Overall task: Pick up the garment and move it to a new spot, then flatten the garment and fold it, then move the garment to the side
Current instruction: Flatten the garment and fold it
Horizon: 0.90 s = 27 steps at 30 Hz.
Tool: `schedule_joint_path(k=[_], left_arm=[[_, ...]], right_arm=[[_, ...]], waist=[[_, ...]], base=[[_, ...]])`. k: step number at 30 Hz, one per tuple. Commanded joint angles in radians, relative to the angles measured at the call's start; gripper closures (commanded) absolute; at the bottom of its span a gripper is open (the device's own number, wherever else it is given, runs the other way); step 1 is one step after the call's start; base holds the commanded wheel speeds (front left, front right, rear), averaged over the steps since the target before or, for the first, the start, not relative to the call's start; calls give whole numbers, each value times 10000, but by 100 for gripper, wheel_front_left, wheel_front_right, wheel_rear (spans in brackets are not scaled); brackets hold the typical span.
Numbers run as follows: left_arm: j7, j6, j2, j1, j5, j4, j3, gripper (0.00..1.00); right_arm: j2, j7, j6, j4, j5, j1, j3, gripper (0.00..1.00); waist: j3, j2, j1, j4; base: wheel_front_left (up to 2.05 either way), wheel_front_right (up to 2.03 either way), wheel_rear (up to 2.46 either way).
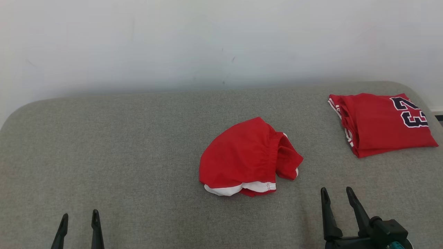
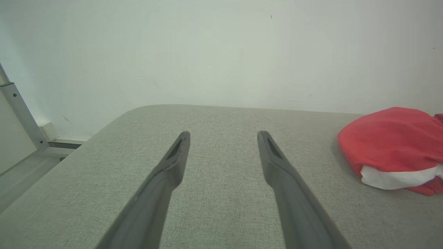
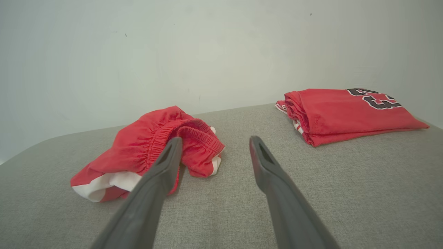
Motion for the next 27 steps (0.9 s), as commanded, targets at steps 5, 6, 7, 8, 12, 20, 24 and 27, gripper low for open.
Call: schedule_joint_path(k=[5,6,7,8,12,20,24,27], left_arm=[[-31,-142,-142,-5,213,56,171,0],[-31,-176,-164,-24,251,56,203,0],[-31,-188,-182,-40,274,58,227,0],[-33,-197,-203,-53,313,62,254,0],[-33,-276,-294,-86,405,78,361,0],[-33,-417,-443,-135,534,149,497,0],[-33,-464,-496,-177,592,176,496,0],[-33,-515,-540,-248,640,202,473,0]], right_arm=[[27,-3,-26,42,26,58,22,0],[27,-3,-26,50,21,53,23,0],[27,-3,-26,57,14,49,22,0],[28,-3,-26,65,6,46,24,0],[27,-3,-26,106,-24,53,26,0],[29,-3,-26,212,-206,-100,222,0],[29,-3,-26,403,-364,-406,466,0],[-19,-3,-26,769,-507,-701,672,0]], waist=[[37,0,0,2],[40,0,0,2],[46,0,0,3],[50,0,0,5],[54,0,0,9],[38,0,0,108],[47,0,0,239],[56,0,0,381]], base=[[0,0,0],[0,0,0],[0,0,0],[0,0,0],[0,0,0],[0,0,0],[0,0,0],[0,0,0]])
